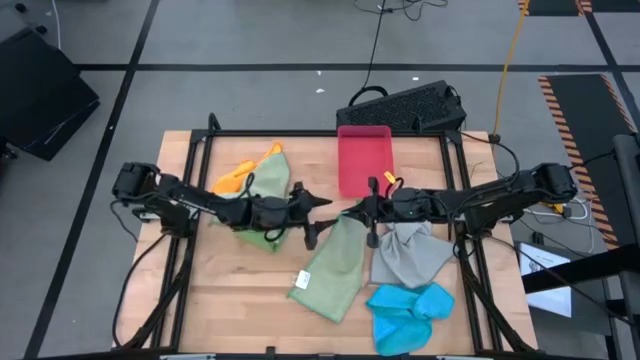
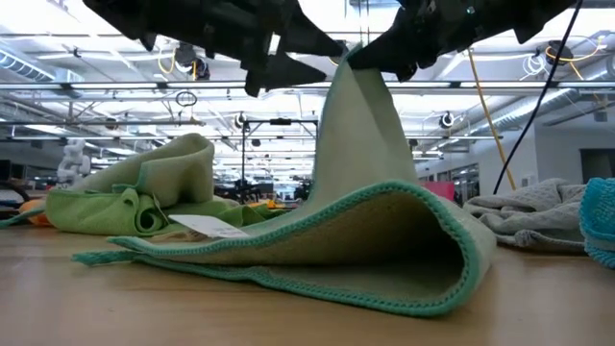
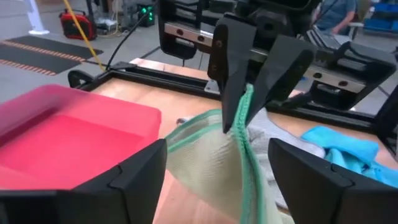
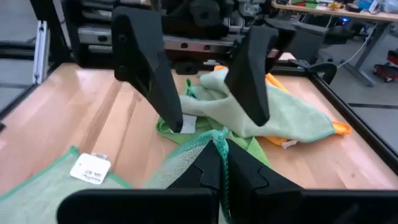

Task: Fold microfiber towels
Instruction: Fold the right light green microfiber cloth

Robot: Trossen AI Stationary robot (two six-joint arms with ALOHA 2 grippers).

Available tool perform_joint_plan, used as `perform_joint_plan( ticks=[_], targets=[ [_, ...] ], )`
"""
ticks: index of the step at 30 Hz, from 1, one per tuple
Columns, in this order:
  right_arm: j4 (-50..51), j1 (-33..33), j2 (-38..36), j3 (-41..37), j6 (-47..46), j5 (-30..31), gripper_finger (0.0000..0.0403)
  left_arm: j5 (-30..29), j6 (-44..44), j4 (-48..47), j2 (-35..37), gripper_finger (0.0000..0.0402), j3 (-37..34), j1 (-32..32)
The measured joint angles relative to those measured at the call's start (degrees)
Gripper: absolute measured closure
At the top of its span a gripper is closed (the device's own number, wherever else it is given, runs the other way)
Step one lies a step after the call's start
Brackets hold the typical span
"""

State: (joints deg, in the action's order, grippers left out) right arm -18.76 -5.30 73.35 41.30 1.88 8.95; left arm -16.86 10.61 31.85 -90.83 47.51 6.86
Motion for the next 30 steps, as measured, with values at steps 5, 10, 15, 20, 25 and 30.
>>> perform_joint_plan(
  ticks=[5,10,15,20,25,30],
  targets=[
    [-2.26,0.47,1.81,0.00,0.50,0.00,0.0401,1.98,-1.54,1.21,-0.76,0.0125,0.00,-1.49],
    [-4.33,0.48,2.55,-0.02,0.56,0.00,0.0401,4.70,-3.05,3.01,-4.41,0.0173,0.07,-3.17],
    [-4.61,0.53,2.55,-0.02,0.51,0.24,0.0401,3.56,-6.00,4.51,-5.36,0.0248,0.07,-3.75],
    [-4.22,0.53,2.46,0.00,0.77,0.30,0.0396,3.56,-9.25,7.47,-5.44,0.0367,0.02,-3.70],
    [-0.29,0.44,1.35,0.00,0.23,0.29,0.0354,2.01,-7.97,6.65,-5.44,0.0387,-0.06,-3.77],
    [9.54,0.31,-1.94,0.00,-2.58,0.20,0.0294,1.77,-7.68,5.19,-5.44,0.0394,-0.11,-1.79]
  ],
)
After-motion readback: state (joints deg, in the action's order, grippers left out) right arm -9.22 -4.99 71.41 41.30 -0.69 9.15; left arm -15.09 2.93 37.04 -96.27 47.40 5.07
